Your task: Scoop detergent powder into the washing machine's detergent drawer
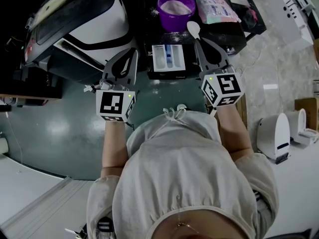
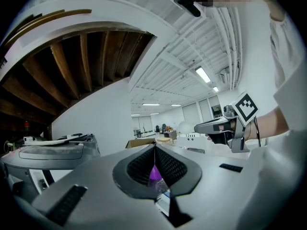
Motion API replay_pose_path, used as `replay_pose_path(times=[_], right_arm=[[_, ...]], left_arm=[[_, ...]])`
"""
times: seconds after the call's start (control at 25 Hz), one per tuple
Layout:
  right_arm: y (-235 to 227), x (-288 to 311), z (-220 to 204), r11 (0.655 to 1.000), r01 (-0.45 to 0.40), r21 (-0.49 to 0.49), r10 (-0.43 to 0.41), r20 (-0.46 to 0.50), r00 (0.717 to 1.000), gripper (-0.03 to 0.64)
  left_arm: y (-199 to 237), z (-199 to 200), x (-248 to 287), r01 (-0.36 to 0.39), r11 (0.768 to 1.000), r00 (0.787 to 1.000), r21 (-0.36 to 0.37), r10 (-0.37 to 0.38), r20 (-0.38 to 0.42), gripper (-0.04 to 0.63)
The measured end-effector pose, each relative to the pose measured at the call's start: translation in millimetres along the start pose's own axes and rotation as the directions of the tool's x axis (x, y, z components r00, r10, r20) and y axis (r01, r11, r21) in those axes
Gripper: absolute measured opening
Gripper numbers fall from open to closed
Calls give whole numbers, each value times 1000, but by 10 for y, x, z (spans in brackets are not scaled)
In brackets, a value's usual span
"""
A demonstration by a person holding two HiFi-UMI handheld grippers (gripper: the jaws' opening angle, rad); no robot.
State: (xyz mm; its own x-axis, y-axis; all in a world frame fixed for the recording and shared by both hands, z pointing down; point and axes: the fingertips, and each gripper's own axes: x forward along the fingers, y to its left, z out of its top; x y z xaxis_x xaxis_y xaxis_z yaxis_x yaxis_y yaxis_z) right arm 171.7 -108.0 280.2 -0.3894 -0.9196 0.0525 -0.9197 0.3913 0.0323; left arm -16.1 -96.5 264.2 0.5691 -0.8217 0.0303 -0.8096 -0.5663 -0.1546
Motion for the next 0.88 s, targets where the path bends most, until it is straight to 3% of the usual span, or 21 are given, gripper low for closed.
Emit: replay_pose_path(times=[0.88], right_arm=[[-66,223,1,996,-21,-90,21,-4,1000,11]], left_arm=[[103,9,243,-13,1000,1000,-9,13,3,21]])
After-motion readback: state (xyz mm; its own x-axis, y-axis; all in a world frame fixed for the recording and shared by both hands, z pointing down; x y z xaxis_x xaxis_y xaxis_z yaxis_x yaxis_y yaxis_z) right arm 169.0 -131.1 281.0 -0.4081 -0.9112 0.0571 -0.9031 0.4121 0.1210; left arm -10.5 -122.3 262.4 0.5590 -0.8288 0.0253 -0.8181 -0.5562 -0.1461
